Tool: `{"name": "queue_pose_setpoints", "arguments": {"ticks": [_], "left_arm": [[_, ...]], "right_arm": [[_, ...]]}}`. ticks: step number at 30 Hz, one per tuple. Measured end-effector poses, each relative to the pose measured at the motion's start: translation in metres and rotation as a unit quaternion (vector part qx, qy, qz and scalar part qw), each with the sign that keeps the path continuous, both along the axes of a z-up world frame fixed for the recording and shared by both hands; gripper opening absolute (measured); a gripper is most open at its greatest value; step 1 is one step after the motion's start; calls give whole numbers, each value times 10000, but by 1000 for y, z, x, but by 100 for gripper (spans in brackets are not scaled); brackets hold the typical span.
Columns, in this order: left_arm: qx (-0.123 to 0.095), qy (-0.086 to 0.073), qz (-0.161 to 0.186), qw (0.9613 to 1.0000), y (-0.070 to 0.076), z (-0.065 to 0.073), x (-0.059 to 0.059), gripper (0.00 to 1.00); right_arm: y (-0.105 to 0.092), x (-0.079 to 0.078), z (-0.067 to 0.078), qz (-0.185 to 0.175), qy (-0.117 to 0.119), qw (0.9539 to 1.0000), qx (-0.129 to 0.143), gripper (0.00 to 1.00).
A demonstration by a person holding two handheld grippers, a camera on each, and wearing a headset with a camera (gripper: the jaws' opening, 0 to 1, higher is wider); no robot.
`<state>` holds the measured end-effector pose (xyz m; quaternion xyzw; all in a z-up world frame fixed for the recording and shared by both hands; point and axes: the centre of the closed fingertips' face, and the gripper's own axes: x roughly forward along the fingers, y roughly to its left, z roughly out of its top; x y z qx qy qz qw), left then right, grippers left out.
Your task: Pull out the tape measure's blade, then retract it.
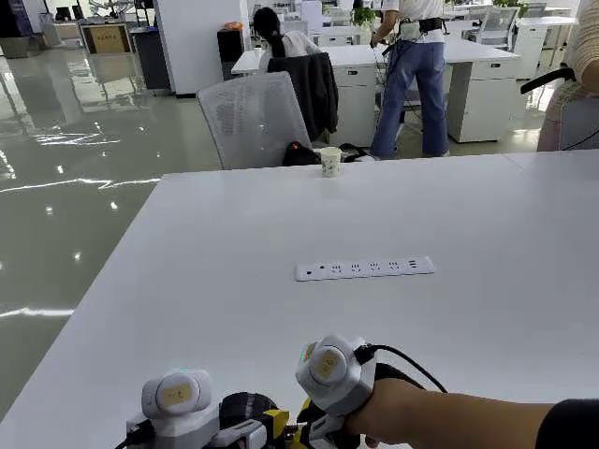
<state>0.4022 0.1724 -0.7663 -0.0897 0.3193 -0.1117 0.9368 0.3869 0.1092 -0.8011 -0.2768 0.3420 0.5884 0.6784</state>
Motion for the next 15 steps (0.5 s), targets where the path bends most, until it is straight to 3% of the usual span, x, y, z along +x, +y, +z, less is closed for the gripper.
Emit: {"name": "queue_pose_setpoints", "arguments": {"ticks": [15], "left_arm": [[-127,-30,-197,9997,7,2,-13,81]], "right_arm": [[-25,-5,15,-253,-77,9996,135,21]]}}
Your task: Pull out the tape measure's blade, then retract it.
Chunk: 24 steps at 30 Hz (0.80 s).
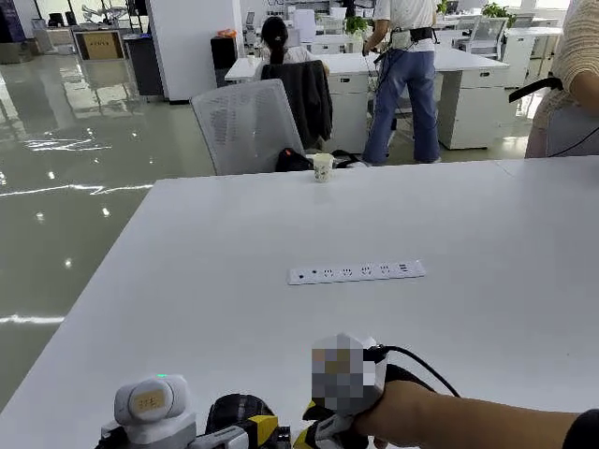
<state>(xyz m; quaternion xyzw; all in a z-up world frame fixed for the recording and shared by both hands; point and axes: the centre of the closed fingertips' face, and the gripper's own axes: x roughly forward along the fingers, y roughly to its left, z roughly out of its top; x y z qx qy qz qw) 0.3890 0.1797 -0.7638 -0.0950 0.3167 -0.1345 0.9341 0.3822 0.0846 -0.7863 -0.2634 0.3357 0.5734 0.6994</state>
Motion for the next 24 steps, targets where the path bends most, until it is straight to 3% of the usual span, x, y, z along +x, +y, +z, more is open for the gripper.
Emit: {"name": "queue_pose_setpoints", "arguments": {"ticks": [4,6,10,16,22,24], "left_arm": [[-43,7,-84,10000,2,1,-5,85],[-158,37,-266,9995,-1,1,-9,92],[-145,35,-369,9992,4,2,-12,99],[-222,-165,-843,9961,-1,10,-17,99],[9,-265,-1448,9891,-2,15,-26,99],[256,-233,-1575,9869,5,10,-30,99]], "right_arm": [[-7,-2,4,-74,-29,9999,72,22],[-15,-5,6,-101,-49,9999,78,22],[-26,-10,8,-126,-62,9999,61,23],[-42,-10,14,-278,-78,9995,124,25],[-56,-13,20,-463,-129,9984,296,26],[-61,-15,20,-512,-99,9982,311,28]]}}
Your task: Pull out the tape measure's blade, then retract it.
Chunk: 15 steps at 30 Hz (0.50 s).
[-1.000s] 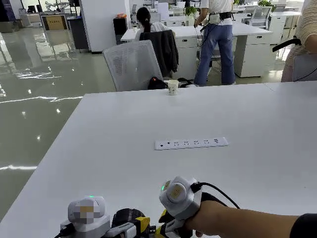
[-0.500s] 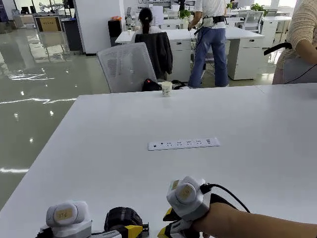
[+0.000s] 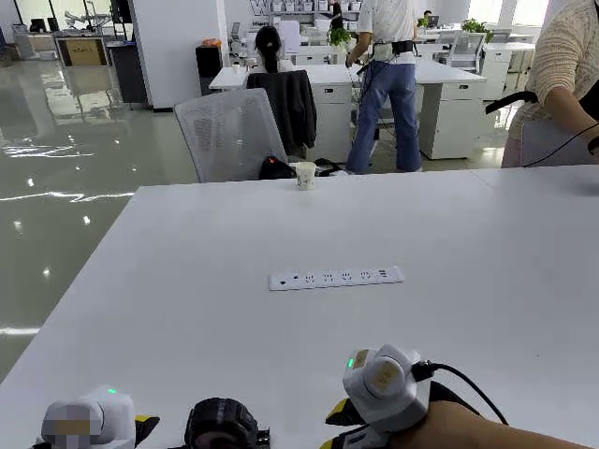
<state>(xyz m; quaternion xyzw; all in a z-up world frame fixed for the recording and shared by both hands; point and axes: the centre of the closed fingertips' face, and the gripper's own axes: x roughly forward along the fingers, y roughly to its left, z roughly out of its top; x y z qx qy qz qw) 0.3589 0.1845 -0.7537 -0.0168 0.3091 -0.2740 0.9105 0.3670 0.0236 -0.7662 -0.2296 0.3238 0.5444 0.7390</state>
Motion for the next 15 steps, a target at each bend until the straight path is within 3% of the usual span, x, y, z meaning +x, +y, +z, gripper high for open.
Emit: {"name": "queue_pose_setpoints", "arguments": {"ticks": [2,5,6,8,9,10,15], "left_arm": [[272,15,-72,9996,7,-6,-4,99],[327,65,-37,9994,14,-8,-8,99],[310,215,10,9993,17,-11,-11,99],[243,306,105,9992,22,-11,-13,99],[-30,422,182,9989,21,-8,-16,99],[-21,458,187,9988,26,-8,-18,99],[33,334,44,9994,30,0,-26,99]], "right_arm": [[-5,-3,0,-45,29,10000,24,31],[-16,-6,1,-120,32,9999,56,34],[-19,-6,1,-151,39,9999,58,34],[-25,-6,1,-212,38,9997,105,36],[-29,-7,1,-257,52,9995,165,38],[-34,-7,0,-320,52,9993,176,40],[-56,-7,-1,-478,-47,9987,152,46]]}}
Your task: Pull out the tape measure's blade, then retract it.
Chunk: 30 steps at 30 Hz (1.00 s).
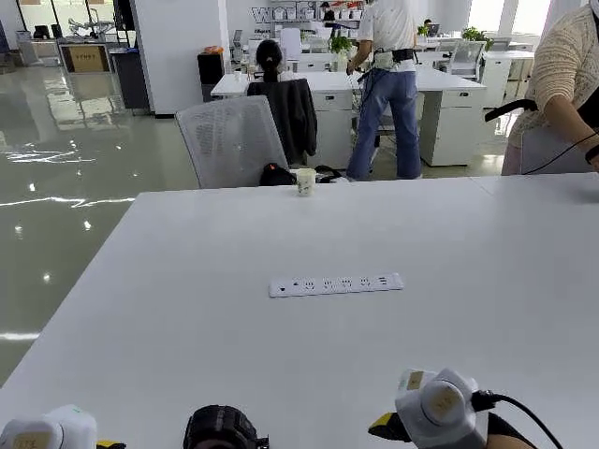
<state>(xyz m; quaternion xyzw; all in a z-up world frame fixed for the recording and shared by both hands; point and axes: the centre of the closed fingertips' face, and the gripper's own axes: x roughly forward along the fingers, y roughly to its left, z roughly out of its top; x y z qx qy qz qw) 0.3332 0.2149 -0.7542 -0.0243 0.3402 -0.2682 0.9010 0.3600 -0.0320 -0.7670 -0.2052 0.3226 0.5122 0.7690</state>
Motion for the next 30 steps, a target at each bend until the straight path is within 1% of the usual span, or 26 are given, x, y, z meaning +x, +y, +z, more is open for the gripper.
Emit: {"name": "queue_pose_setpoints", "arguments": {"ticks": [1,2,4,5,7,8,10,12,13,15,17,20,22,26,28,30], "left_arm": [[-2,-18,-40,10000,0,1,-2,99],[-11,10,-86,10000,1,2,-4,99],[10,52,-113,9999,4,1,-7,99],[-7,99,-142,9999,5,1,-10,99],[-17,129,-167,9998,7,1,-13,99],[60,144,-193,9997,10,0,-15,99],[96,189,-232,9995,12,-1,-19,99],[161,165,-260,9994,15,0,-21,99],[162,189,-276,9993,16,0,-23,99],[183,182,-275,9993,19,0,-23,99],[138,174,-291,9993,20,4,-26,99],[164,105,-296,9994,25,9,-26,99],[165,119,-315,9993,28,10,-27,99],[282,87,-382,9988,32,13,-32,99],[349,35,-382,9987,35,15,-32,99],[358,31,-366,9987,38,16,-34,99]], "right_arm": [[-4,0,-1,-19,-8,10000,-15,47],[-10,0,-2,-61,6,10000,-16,48],[-15,-2,-2,-138,109,9998,98,53],[-19,-2,-2,-190,142,9997,101,56],[-25,-3,-3,-234,144,9996,89,58],[-30,-3,-3,-276,138,9995,93,59],[-38,-5,-5,-347,187,9992,83,60],[-46,-6,-7,-418,229,9989,55,62],[-50,-6,-7,-437,231,9988,50,64],[-56,-6,-7,-492,240,9985,29,65],[-65,-5,-4,-584,231,9980,57,66],[-75,-4,4,-710,211,9971,162,70],[-83,-5,5,-742,199,9969,170,72],[-95,-8,9,-756,183,9968,170,78],[-101,-10,8,-751,185,9969,132,79],[-107,-12,6,-728,175,9972,74,80]]}}
